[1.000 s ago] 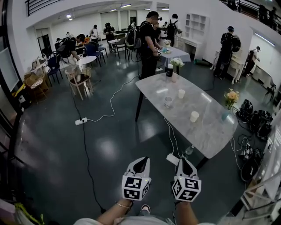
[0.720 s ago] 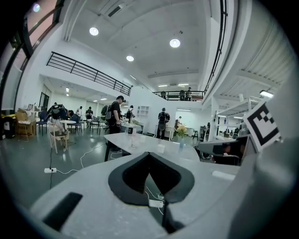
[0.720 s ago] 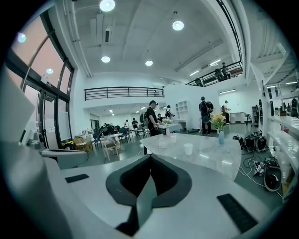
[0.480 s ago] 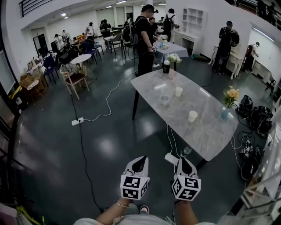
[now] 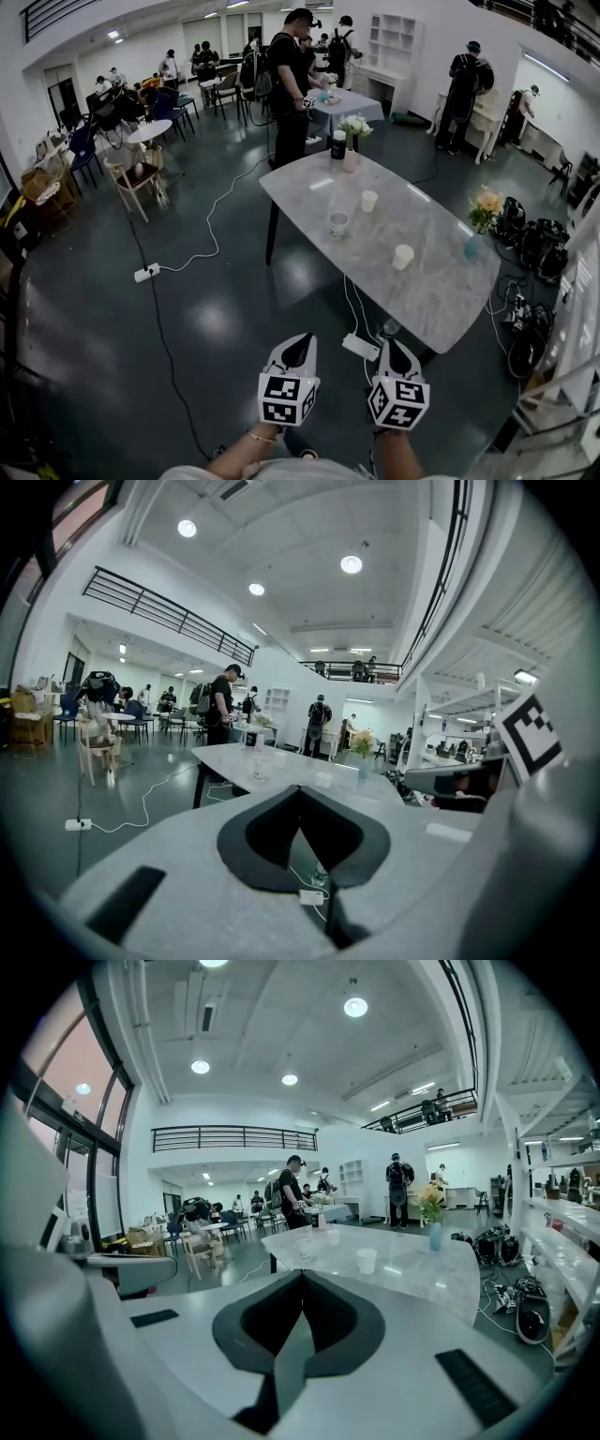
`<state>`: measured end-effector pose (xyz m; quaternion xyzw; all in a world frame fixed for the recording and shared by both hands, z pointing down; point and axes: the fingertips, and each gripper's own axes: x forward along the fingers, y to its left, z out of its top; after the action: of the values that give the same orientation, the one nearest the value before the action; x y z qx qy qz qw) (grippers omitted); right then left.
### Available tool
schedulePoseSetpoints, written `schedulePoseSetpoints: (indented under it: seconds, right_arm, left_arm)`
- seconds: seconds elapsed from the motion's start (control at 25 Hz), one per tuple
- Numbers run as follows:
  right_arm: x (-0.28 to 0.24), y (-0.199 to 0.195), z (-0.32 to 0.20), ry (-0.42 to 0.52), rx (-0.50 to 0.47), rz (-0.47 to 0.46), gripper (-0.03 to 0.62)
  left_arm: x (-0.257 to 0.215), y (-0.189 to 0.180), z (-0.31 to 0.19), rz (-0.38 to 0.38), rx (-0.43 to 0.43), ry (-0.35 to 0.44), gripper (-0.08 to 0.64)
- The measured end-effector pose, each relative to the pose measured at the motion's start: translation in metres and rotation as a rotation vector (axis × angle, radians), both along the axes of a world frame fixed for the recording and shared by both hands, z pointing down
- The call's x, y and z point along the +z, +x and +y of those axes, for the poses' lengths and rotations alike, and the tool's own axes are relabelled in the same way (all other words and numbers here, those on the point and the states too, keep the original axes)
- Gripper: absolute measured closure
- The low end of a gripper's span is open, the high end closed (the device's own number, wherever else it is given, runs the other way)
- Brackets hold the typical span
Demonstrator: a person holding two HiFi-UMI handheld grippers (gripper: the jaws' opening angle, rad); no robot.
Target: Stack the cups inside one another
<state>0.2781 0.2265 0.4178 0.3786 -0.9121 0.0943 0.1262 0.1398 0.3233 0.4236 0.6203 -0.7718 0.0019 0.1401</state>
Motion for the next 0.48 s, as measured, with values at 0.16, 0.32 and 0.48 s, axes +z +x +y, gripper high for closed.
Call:
schedulePoseSetpoints:
  seconds: [0.16,0.32,0.48]
  right_arm:
    - [-0.006,-0.033,-0.028,0.008,0.052,-0.006,0.586]
    - [-0.016,-0.073,-0.042,0.016,0.076,-0.013,0.585]
    - [-0.017,-0.110,-0.055,0.012,0.099,-0.002,0.586]
  left_arm:
    - [-0.008,-0.039,-0.033,-0.014,0.047,0.014,0.565]
    - [-0.016,-0.082,-0.054,-0.010,0.073,0.022,0.565]
    - [-0.014,-0.124,-0.071,0.005,0.092,0.020,0.565]
